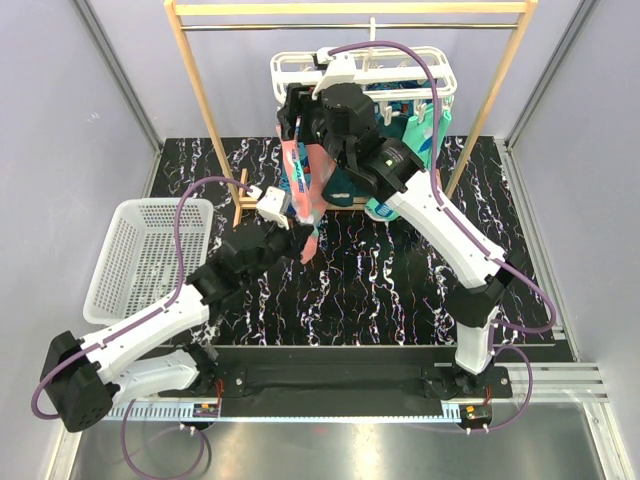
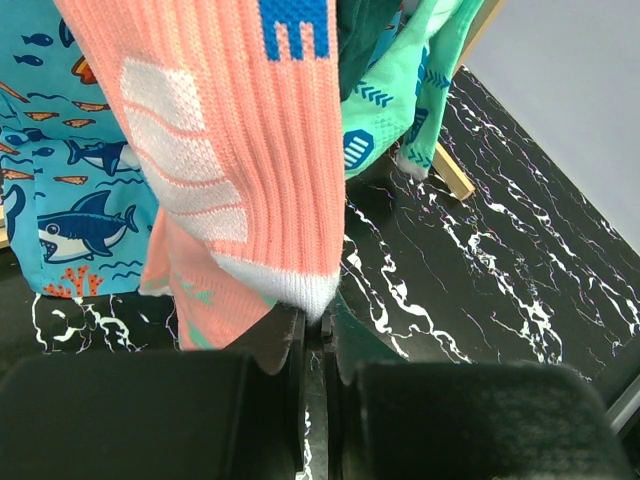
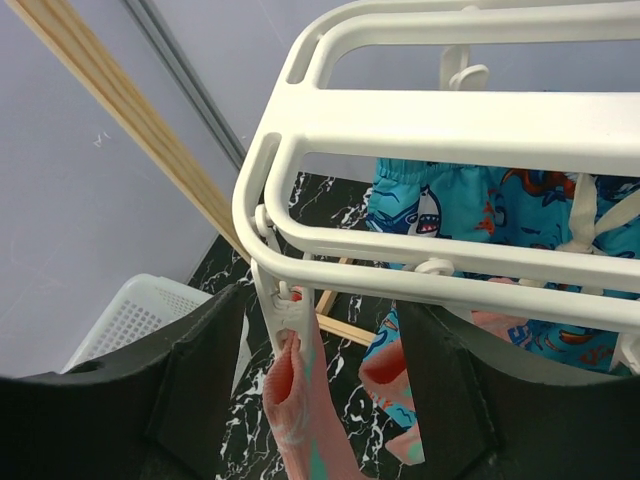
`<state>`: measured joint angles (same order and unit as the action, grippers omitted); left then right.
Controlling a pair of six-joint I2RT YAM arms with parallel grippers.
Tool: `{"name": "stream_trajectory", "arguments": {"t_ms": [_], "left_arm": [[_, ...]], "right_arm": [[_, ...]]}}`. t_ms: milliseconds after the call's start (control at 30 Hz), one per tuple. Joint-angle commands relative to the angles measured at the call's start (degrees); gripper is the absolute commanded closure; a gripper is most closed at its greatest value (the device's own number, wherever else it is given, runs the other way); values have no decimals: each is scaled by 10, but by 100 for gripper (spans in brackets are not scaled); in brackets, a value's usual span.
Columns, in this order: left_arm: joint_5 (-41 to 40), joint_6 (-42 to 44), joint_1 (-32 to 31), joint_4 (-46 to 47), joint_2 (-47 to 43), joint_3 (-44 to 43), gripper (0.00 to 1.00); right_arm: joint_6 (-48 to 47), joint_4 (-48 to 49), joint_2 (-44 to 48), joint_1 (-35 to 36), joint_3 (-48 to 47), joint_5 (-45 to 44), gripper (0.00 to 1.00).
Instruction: Remove the socks clipped to the hanger
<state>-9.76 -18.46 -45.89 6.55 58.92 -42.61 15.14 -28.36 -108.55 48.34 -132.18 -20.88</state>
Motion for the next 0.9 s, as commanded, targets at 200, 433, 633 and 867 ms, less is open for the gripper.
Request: {"name": "stream_trajectory", "arguments": {"t_ms": [200,433,633,867], "left_arm": [[-20,1,-11,38,7,-12,100],[-23,4,-15,37,9,-15,100],[-25,4,-18,37,7,-17,100],[-25,5,-22,37,5,-18,100]], "right_arm": [[-27,30,-3,18,-17,-29,32],[-33,36,-8,25,-19,-42,36],[-41,44,-17,26,-23,-50,39],[-54,50,-28,28,-37,-56,43]]}}
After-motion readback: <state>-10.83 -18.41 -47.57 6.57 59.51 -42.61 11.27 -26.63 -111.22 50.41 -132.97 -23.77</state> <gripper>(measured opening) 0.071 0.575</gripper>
